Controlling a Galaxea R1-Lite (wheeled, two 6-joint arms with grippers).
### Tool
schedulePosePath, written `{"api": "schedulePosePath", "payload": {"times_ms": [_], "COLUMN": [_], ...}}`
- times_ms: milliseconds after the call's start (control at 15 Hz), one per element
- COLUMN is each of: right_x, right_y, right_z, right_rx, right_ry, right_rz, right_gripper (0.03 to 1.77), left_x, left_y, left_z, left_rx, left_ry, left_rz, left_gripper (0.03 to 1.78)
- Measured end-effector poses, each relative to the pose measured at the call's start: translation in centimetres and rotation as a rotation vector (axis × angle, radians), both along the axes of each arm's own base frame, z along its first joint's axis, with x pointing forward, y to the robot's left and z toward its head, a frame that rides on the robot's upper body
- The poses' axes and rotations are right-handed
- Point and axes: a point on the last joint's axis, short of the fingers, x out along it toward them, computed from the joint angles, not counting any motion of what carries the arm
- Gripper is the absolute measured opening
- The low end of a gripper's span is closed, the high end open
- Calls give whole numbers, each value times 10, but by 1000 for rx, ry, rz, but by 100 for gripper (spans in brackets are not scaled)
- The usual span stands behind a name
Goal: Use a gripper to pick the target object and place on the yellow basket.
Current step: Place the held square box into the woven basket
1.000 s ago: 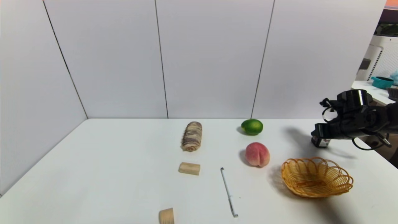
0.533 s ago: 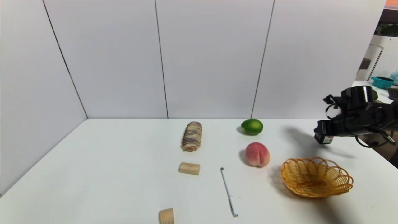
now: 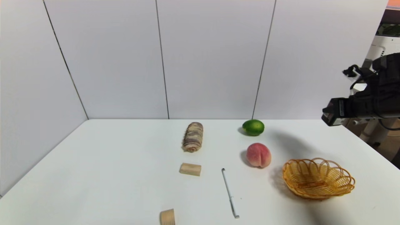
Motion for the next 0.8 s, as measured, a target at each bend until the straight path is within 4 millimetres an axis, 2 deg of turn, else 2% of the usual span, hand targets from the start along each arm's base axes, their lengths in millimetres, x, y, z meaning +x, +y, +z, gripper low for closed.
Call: {"api": "schedulePosePath", "payload": {"times_ms": [133, 267, 533, 800], "right_x": [-29, -59, -98, -114], "right_y": [19, 38, 54, 53], "right_z": [16, 16, -4, -28], "right_rx": [4, 9, 4, 2], "right_ry": [12, 56, 119, 196], "right_rz": [53, 113, 183, 176], "right_gripper": [79, 79, 79, 79], "left_x": [0, 0, 0, 0], "left_y": [0, 0, 0, 0], "left_z": [0, 0, 0, 0], "left_rx": [0, 0, 0, 0], "left_ry": [0, 0, 0, 0], "left_rz": [0, 0, 0, 0], "left_gripper": [169, 169, 169, 169]}}
